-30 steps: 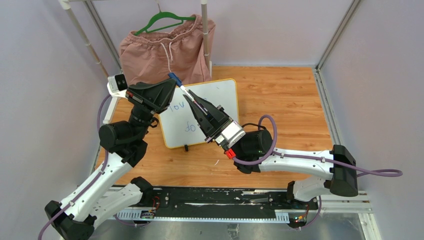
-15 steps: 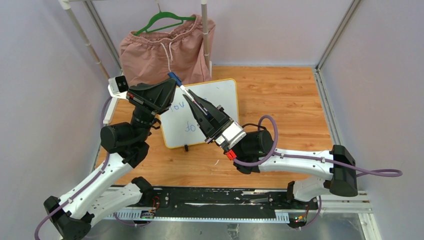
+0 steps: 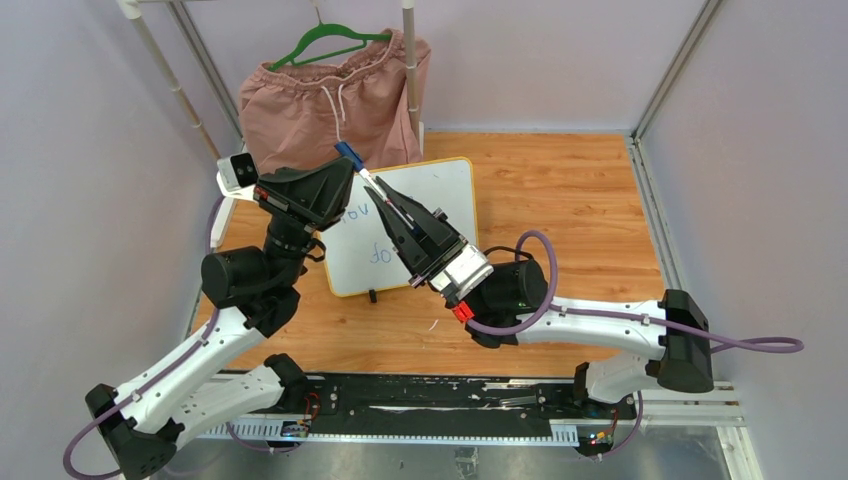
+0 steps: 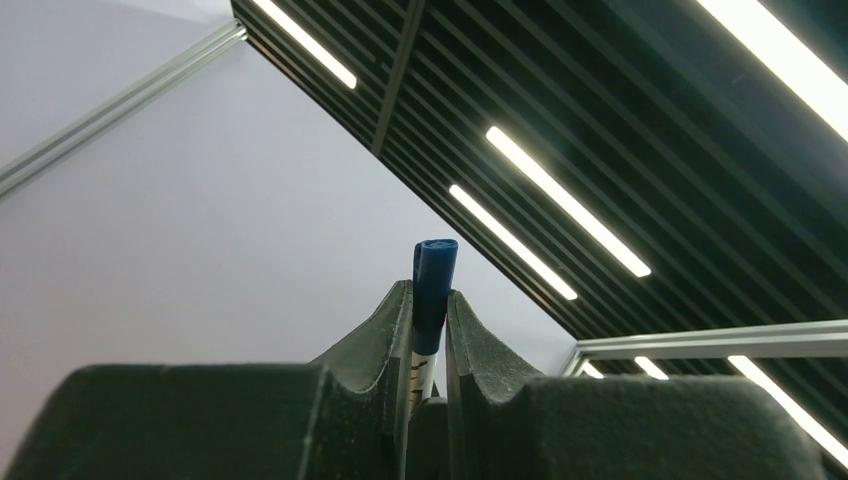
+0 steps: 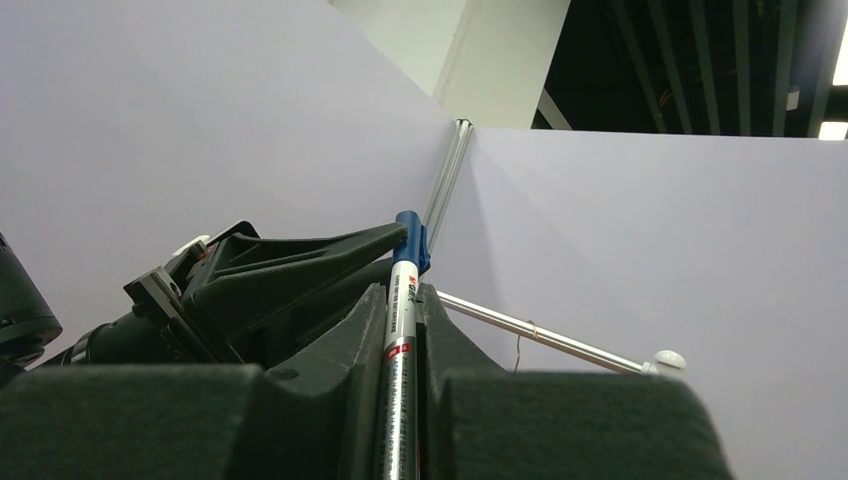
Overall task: Write a sentence on the whiteboard
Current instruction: Close the whiteboard marker at the center of the board.
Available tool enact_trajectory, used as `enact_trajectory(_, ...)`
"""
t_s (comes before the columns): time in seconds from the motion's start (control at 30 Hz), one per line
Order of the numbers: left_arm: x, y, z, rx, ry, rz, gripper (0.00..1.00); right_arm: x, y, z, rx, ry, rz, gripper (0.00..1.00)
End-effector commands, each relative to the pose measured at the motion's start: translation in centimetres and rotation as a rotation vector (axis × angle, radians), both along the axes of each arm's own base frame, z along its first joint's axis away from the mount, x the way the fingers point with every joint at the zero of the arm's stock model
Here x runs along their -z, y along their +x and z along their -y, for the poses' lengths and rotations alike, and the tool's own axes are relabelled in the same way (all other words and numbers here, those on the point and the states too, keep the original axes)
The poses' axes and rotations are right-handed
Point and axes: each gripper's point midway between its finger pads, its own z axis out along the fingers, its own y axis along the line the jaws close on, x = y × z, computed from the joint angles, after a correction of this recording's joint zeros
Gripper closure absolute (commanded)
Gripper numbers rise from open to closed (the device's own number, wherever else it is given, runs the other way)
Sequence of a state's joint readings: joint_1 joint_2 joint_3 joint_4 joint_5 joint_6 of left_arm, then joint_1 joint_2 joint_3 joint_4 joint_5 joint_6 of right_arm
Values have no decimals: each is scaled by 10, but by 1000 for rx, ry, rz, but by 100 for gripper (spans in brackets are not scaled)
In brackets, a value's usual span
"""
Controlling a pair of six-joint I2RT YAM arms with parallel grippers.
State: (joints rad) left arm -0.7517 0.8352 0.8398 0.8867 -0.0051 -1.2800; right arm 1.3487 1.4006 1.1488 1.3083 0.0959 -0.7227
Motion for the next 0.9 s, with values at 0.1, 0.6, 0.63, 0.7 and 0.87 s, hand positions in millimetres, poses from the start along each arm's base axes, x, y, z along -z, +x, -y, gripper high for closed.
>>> enact_trajectory(0.1, 63, -14, 65, 193, 272, -35, 100, -10, -3, -10, -16, 4, 20, 100)
enact_trajectory(0.6, 51, -5, 38, 25, 276, -70, 97, -9, -9, 3, -42, 12, 13, 100)
enact_trajectory(0.63, 49, -6, 37, 21, 272, -67, 94, -9, -10, 4, -43, 14, 13, 100)
enact_trajectory(0.7, 46, -7, 34, 15, 265, -63, 88, -9, -10, 5, -44, 11, 11, 100)
enact_trajectory(0.87, 40, -9, 28, -4, 249, -52, 69, -7, -12, 9, -45, 8, 6, 100)
